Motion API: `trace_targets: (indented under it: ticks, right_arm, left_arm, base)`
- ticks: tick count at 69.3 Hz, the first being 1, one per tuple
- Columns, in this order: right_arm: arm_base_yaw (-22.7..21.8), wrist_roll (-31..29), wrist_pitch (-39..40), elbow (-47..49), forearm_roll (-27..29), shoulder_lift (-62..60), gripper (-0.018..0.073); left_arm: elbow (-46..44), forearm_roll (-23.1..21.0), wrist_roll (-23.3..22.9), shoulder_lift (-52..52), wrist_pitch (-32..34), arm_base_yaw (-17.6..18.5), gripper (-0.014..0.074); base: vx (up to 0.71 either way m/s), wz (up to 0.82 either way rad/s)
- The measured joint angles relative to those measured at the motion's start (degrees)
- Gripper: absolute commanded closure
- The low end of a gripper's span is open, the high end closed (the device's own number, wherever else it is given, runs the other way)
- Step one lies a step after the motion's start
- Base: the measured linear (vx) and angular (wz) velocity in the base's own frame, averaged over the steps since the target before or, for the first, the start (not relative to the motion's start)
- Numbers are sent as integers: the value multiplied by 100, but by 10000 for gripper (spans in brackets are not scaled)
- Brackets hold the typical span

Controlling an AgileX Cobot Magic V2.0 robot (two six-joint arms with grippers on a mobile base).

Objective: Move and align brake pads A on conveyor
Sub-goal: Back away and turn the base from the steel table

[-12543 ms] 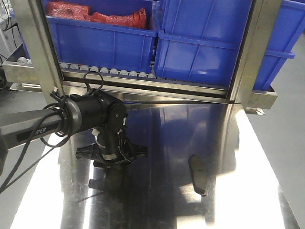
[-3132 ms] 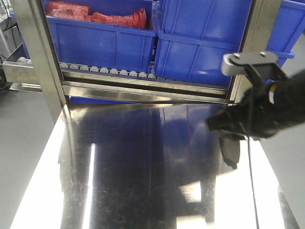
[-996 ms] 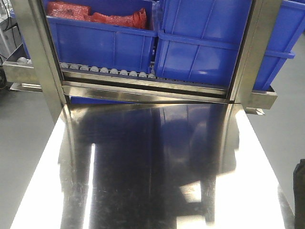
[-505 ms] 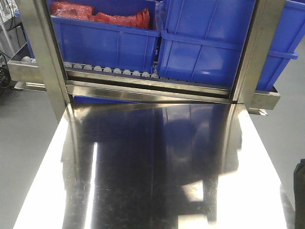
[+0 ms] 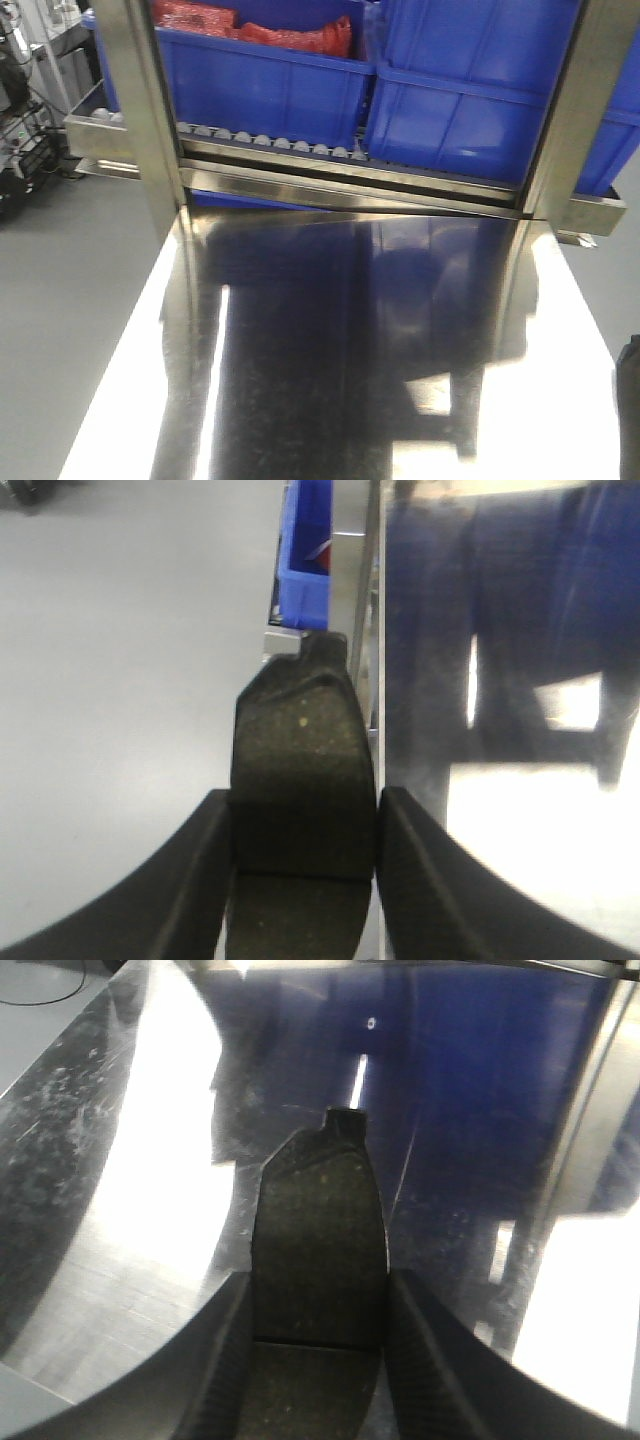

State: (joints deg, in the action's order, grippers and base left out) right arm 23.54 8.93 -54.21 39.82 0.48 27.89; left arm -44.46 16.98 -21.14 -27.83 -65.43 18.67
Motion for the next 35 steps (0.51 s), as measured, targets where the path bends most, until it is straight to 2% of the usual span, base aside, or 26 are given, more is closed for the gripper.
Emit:
trace_targets:
  ticks: [16,35]
  right_arm:
    - [0,0,-12,0,0,0,571]
    - [0,0,-12,0,0,0,571]
  left_arm:
    - [0,0,0,0,5,0,603]
    - [0,0,0,0,5,0,603]
  base:
    - [-7,32]
    - [-12,47]
